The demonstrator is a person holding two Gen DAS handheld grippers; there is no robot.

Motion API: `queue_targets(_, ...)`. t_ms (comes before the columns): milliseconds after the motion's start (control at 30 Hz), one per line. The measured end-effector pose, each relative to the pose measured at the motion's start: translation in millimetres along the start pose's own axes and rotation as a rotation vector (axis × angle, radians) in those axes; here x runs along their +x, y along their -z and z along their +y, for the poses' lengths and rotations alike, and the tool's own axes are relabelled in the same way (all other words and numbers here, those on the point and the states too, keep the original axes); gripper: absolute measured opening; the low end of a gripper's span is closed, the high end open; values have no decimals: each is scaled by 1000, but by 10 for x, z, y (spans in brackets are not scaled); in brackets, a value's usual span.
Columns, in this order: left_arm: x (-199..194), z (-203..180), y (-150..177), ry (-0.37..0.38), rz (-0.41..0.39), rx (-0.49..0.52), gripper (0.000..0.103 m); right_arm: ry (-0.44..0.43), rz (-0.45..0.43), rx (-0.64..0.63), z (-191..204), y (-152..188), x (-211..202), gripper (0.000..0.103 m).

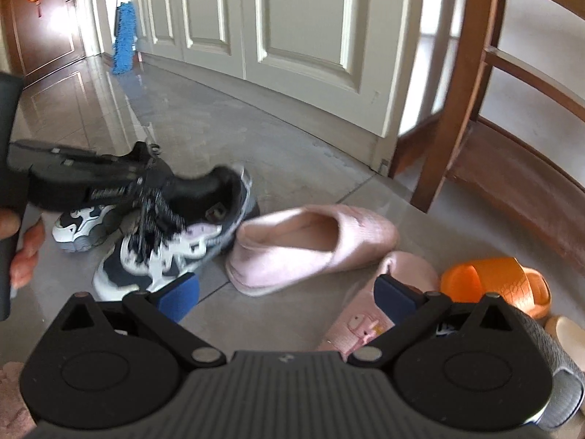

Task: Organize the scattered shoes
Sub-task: 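Carry the second sneaker beside the first and open the left tool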

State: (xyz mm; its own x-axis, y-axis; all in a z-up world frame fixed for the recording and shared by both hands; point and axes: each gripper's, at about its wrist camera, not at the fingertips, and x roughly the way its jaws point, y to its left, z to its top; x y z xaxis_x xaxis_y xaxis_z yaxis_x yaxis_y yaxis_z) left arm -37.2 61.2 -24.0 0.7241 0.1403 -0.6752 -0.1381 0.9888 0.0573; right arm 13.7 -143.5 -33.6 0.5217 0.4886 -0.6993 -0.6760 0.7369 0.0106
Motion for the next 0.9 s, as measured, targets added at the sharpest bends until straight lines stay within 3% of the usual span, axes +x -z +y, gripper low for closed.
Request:
queue_targets(133,-87,50,52,19,15,9,6,-4,0,-20,85,-27,20,102)
queue_targets(300,-315,23,84,31,-82,92,6,-19,18,-32,168,-58,78,102)
queue_targets(433,-339,79,85,24,-74,95,7,-31,41,-41,225,-72,154,102)
queue_targets(600,-369,291,132,-41,-79,104,27,-46,70,-53,295,-90,249,102)
queue_targets(733,-192,471,81,-11,2,108,43,-58,93,-62,352,-105,325,102)
queue_targets(900,51,674,-22,59,85,11,51,-73,121,-73,422,-123,420,102)
